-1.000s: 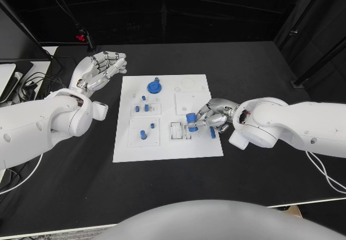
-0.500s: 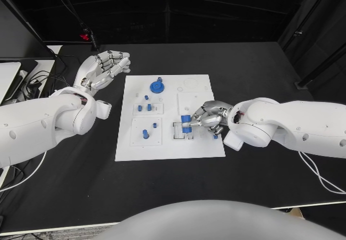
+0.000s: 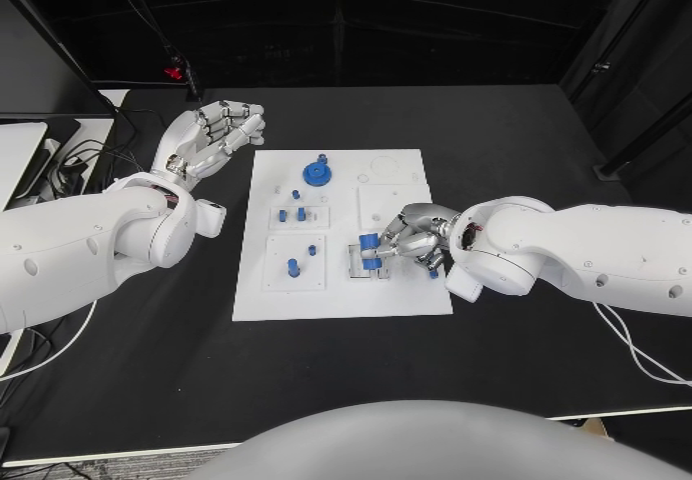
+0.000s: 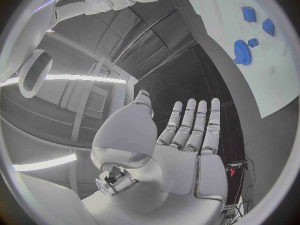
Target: Assemble the parts on the task board
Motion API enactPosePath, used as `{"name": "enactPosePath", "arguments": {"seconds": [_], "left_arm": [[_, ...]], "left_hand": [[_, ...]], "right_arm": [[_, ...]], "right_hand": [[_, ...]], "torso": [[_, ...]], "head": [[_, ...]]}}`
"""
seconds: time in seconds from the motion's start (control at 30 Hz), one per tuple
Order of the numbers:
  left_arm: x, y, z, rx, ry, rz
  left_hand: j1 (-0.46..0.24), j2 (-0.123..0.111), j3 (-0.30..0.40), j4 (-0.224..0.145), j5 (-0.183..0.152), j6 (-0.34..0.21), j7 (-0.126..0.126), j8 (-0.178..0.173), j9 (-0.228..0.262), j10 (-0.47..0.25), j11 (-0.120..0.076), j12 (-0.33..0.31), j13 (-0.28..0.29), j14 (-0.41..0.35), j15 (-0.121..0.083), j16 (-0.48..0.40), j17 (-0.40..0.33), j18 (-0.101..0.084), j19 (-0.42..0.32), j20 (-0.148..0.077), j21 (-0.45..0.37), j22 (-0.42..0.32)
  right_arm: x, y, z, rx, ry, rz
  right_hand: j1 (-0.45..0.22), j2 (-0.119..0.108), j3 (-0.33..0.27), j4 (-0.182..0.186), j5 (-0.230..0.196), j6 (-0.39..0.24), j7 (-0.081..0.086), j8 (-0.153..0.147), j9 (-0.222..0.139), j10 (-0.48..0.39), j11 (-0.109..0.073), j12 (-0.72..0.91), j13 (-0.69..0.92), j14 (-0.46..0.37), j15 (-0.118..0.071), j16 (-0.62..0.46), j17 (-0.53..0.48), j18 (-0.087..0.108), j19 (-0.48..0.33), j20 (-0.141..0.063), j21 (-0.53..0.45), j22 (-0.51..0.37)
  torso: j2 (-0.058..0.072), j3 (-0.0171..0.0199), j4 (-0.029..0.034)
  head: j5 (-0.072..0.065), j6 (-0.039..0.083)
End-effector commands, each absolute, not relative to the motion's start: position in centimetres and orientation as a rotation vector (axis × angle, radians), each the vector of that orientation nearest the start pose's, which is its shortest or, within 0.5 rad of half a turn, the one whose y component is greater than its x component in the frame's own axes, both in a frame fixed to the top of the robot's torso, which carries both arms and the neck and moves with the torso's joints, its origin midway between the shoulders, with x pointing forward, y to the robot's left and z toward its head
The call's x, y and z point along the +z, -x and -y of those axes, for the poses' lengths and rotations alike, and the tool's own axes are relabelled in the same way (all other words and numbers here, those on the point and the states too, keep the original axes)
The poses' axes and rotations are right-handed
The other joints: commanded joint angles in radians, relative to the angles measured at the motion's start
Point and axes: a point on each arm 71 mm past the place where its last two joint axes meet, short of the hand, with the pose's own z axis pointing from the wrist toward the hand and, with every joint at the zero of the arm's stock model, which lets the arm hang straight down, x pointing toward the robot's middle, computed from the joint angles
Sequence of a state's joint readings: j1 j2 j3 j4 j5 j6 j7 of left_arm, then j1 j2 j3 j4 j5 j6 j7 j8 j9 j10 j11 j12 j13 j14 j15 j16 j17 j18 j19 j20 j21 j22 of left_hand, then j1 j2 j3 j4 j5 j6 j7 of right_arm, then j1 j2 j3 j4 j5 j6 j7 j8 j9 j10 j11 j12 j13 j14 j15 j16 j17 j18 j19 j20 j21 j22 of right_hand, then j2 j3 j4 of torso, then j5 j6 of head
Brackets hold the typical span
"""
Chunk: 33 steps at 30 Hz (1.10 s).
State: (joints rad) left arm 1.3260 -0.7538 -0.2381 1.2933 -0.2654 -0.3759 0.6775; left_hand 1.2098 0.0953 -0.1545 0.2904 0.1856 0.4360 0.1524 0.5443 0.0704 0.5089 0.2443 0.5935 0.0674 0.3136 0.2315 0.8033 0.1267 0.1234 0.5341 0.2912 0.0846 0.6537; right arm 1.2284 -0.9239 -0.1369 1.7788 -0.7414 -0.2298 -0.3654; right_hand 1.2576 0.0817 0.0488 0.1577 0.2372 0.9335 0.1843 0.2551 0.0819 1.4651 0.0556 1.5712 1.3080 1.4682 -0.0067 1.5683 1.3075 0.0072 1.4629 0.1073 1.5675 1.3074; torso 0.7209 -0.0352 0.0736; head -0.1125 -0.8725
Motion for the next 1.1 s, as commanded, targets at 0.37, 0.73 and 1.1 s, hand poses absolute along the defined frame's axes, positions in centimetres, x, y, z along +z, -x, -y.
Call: {"name": "enactPosePath", "arguments": {"seconds": [0.37,0.73,1.1], "left_arm": [[-16.91,-52.32,-23.06,-1.410,0.555,-1.281],[-16.92,-52.34,-23.09,-1.410,0.555,-1.282],[-16.92,-52.31,-23.12,-1.409,0.557,-1.283]], "left_hand": [[0.006,0.007,-0.004,0.001,0.005,-0.007,0.133,0.005,-0.002,-0.006,0.000,0.004,-0.002,-0.006,0.002,0.003,-0.002,-0.005,0.004,-0.002,0.005,-0.002],[0.006,0.007,-0.004,0.001,0.005,-0.007,0.133,0.005,-0.002,-0.006,0.000,0.004,-0.002,-0.006,0.002,0.003,-0.002,-0.005,0.004,-0.002,0.005,-0.002],[0.006,0.007,-0.004,0.001,0.005,-0.007,0.133,0.005,-0.002,-0.006,0.000,0.004,-0.002,-0.006,0.002,0.003,-0.002,-0.005,0.004,-0.002,0.005,-0.002]], "right_arm": [[-21.59,-41.81,18.02,0.744,-0.470,-2.204],[-21.84,-41.59,17.93,0.762,-0.478,-2.255],[-22.08,-41.60,17.69,0.778,-0.511,-2.290]], "right_hand": [[-0.021,-0.005,-0.011,0.022,-0.013,0.126,-0.066,-0.007,0.003,0.106,-0.001,0.000,0.263,0.103,0.003,0.002,0.263,-0.007,0.108,-0.001,0.003,0.263],[-0.031,0.001,-0.014,0.033,-0.012,0.129,-0.065,-0.013,0.004,0.106,0.000,0.000,0.263,0.103,0.002,0.002,0.263,-0.007,0.108,-0.002,0.003,0.263],[-0.034,0.005,-0.015,0.039,-0.008,0.127,-0.064,-0.019,0.005,0.106,0.000,0.000,0.263,0.103,0.002,0.002,0.263,-0.007,0.108,-0.002,0.003,0.263]], "torso": [[-0.001,-0.0005,-0.0016],[-0.001,-0.0005,-0.0001],[0.000,-0.0011,-0.0001]], "head": [[0.002,0.000],[0.001,0.000],[0.002,0.000]]}}
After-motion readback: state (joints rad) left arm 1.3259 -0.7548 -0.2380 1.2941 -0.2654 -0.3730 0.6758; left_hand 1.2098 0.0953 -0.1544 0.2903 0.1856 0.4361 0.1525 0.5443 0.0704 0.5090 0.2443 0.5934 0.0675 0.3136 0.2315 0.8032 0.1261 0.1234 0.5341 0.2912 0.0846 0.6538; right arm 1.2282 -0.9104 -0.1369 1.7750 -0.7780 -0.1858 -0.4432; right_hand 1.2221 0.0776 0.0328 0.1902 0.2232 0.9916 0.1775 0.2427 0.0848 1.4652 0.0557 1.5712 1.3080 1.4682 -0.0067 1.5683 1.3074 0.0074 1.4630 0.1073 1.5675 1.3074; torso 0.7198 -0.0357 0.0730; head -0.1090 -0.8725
